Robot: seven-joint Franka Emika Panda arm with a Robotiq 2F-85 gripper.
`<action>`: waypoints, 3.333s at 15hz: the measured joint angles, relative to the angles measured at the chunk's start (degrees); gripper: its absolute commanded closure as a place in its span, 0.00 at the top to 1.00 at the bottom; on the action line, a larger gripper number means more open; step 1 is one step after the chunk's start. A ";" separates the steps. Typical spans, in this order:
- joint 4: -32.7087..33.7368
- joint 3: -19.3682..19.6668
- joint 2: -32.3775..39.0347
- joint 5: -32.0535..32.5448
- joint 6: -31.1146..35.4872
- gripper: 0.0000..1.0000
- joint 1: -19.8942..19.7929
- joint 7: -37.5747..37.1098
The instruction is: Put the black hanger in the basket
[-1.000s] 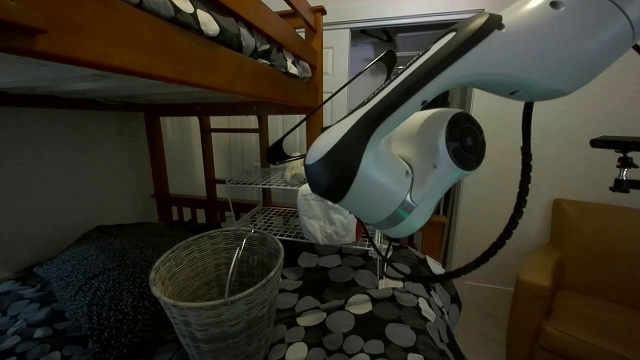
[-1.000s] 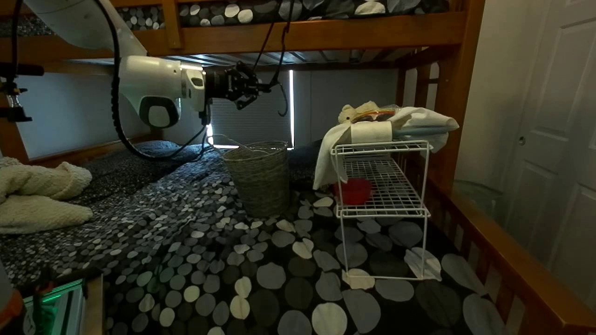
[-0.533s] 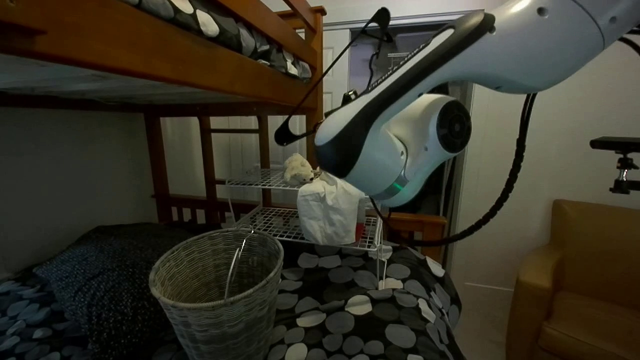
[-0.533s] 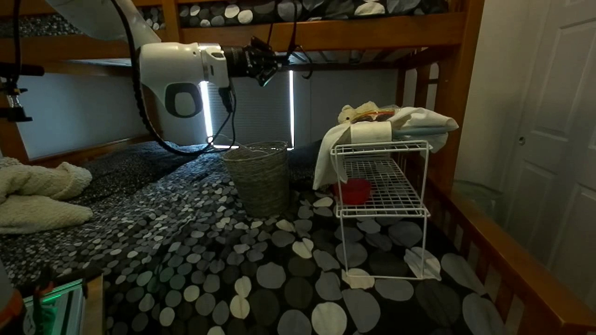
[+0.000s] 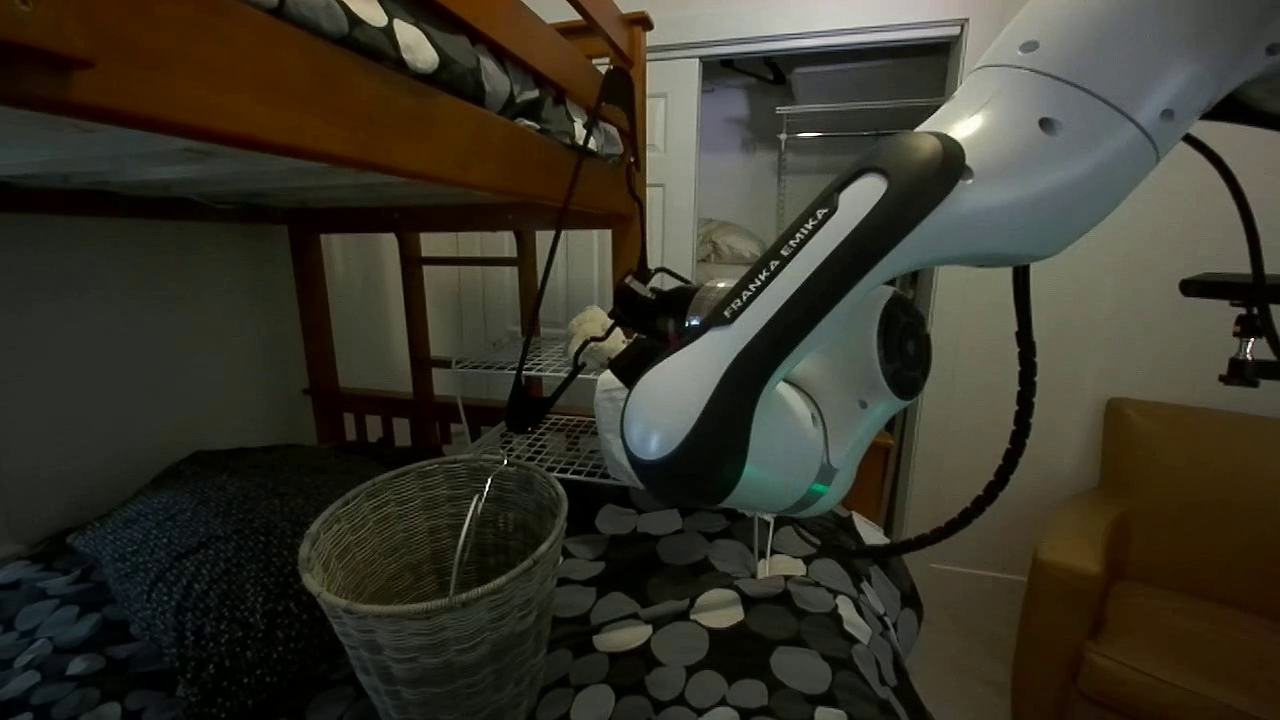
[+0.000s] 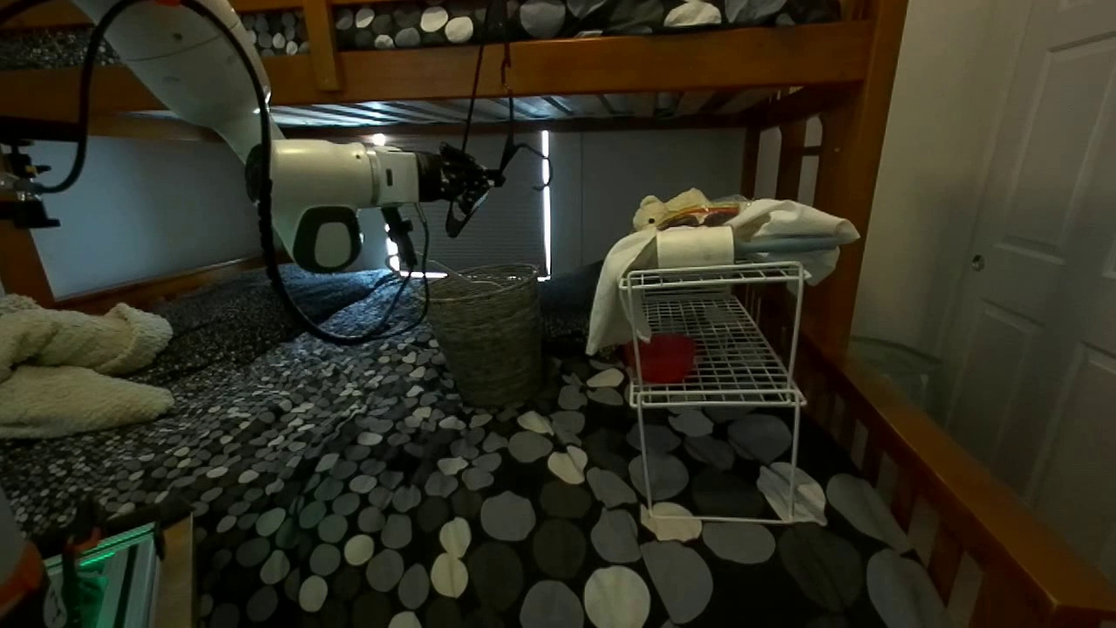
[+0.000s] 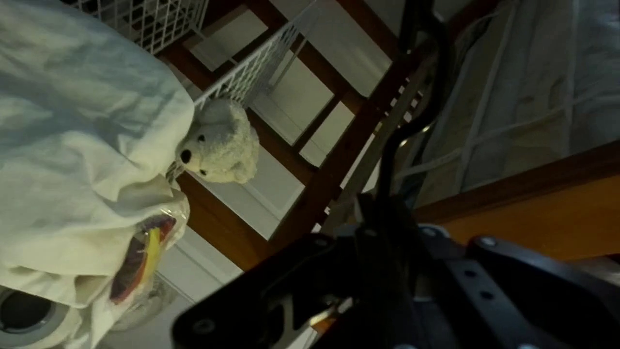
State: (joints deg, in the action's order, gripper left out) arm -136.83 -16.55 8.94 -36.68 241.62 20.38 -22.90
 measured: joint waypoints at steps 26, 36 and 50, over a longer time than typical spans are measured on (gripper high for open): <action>7.93 4.51 8.40 17.50 -0.11 0.02 0.75 18.15; 11.87 4.90 14.96 17.63 -0.11 0.93 0.68 26.09; -3.21 11.45 8.34 27.34 -1.28 1.00 -0.58 50.49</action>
State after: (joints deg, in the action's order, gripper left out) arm -140.04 -5.10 17.28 -9.35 240.34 19.80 27.59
